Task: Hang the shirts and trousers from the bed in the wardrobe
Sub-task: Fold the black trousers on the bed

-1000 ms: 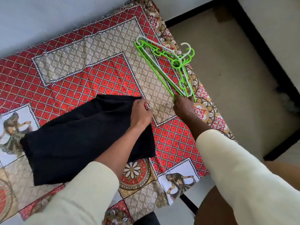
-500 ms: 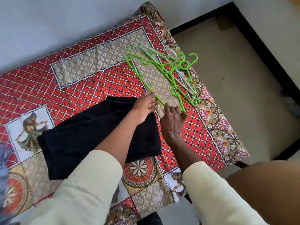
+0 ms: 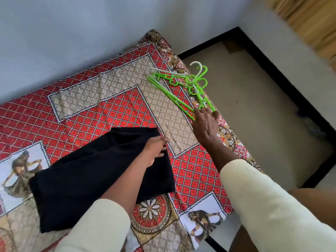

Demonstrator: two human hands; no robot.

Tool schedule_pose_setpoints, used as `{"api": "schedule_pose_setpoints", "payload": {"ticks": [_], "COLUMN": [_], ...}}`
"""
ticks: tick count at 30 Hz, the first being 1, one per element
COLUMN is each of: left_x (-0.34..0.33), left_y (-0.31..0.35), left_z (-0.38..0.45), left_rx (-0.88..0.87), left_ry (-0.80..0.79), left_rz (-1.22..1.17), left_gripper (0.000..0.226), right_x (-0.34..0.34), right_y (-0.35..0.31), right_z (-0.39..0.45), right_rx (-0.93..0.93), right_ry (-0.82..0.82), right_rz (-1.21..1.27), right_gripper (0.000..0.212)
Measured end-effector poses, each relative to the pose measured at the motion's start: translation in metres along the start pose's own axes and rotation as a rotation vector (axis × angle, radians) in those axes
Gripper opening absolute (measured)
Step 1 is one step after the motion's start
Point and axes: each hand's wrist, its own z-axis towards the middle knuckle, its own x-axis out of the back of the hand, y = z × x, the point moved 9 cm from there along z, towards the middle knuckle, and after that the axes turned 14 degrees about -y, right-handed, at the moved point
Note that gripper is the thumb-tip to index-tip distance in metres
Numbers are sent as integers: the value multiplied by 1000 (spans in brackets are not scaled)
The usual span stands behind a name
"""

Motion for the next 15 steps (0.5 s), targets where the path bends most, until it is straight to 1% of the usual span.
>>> {"api": "schedule_pose_setpoints", "payload": {"ticks": [2, 9, 10, 13, 15], "left_x": [-3, -17, -20, -34, -44], "left_y": [9, 47, 49, 53, 53], "left_z": [2, 18, 20, 30, 36], "left_rx": [-11, -100, -111, -124, -118], "left_ry": [-20, -33, -36, -63, -81], "left_rz": [21, 7, -14, -79, -136], "left_gripper": [12, 21, 21, 9, 7], "right_x": [-4, -40, -45, -63, -70], "right_y": [3, 1, 3, 4, -3], "right_z": [-1, -19, -23, -37, -48], "right_rx": [-29, -107, -126, -172, -159], "right_ry": [-8, -20, -10, 8, 21], "right_rz": [31, 176, 184, 228, 277], "right_gripper": [28, 37, 39, 43, 44]}}
